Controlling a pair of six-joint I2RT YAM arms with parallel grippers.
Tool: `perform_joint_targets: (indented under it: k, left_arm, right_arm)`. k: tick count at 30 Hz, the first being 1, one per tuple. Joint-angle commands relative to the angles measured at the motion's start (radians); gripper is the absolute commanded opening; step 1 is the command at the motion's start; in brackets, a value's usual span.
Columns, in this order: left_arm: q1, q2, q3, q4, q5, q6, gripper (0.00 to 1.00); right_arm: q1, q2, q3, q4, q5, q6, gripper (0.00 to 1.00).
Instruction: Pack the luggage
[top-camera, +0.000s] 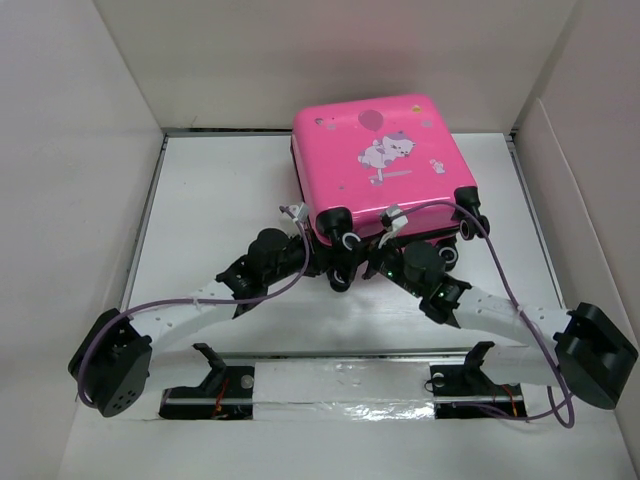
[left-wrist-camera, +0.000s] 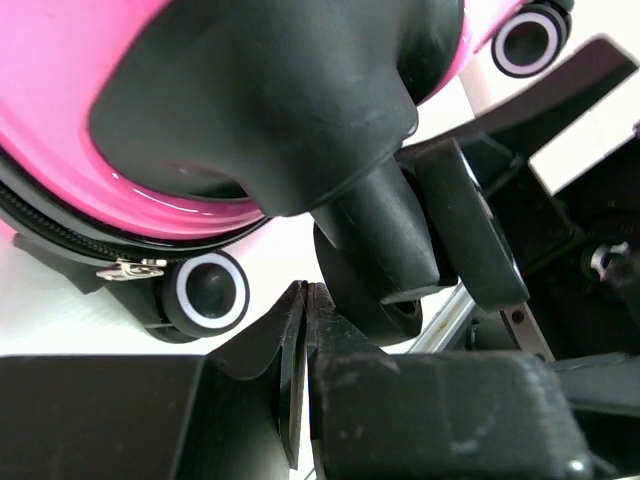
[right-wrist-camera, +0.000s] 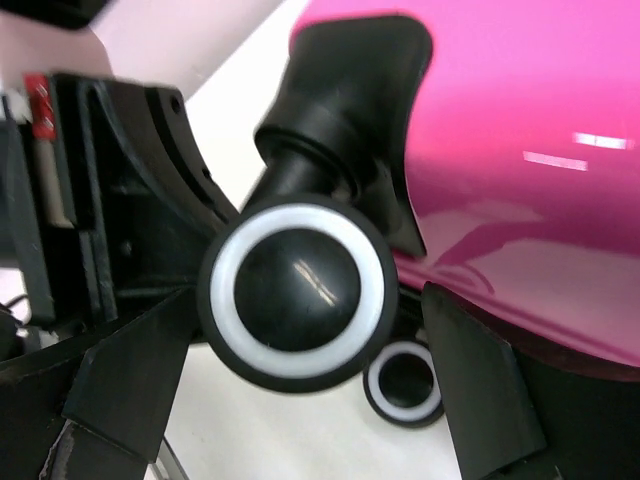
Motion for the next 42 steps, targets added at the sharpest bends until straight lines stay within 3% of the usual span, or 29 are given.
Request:
perform_joint_targets:
  k: [1,8,17,20,21,22,24,27,31,35,42]
  left_arm:
    - [-0.008,-0.017,-0.014,0.182,0.058,-0.012,0.00]
    - [-0.008,-0.019,-0.044,0.199,0.064,-0.012,0.00]
    - [-0.008,-0.051,-0.047,0.162,0.030,0.006,0.00]
    - [-0.008,-0.058,-0.049,0.150,0.028,0.011,0.00]
    - [0.001,-0.060,-0.050,0.144,0.025,0.012,0.00]
    - [0.002,-0.063,-0.053,0.141,0.021,0.015,0.00]
    - [0.002,-0.075,-0.063,0.124,0.010,0.021,0.00]
    - [0.021,-0.107,-0.086,0.095,-0.005,0.032,0.08]
    - [0.031,-0.176,-0.126,0.026,-0.086,0.050,0.25]
    - [0.031,-0.224,-0.170,-0.046,-0.226,0.067,0.25]
    - [-0.021,-0.140,-0.166,0.058,-0.274,0.132,0.30]
  right_arm:
    - [-0.011,0.006,0.055,0.156,-0.065,0.012,1.00]
    - [-0.030,0.043,0.095,0.161,-0.060,0.010,0.99]
    - [-0.030,0.088,0.100,0.176,-0.040,0.019,0.84]
    - [-0.030,0.080,0.097,0.173,-0.019,0.019,0.69]
    - [-0.030,0.071,0.095,0.172,-0.014,0.018,0.50]
    - [-0.030,0.066,0.097,0.158,0.005,0.015,0.41]
    - [-0.030,0.051,0.100,0.150,0.029,0.007,0.30]
    - [-0.030,0.036,0.106,0.124,0.038,-0.010,0.20]
    - [-0.021,0.014,0.120,0.078,0.061,-0.031,0.14]
    - [-0.021,0.011,0.123,0.072,0.067,-0.039,0.11]
    - [-0.011,0.028,0.132,0.072,0.062,-0.040,0.10]
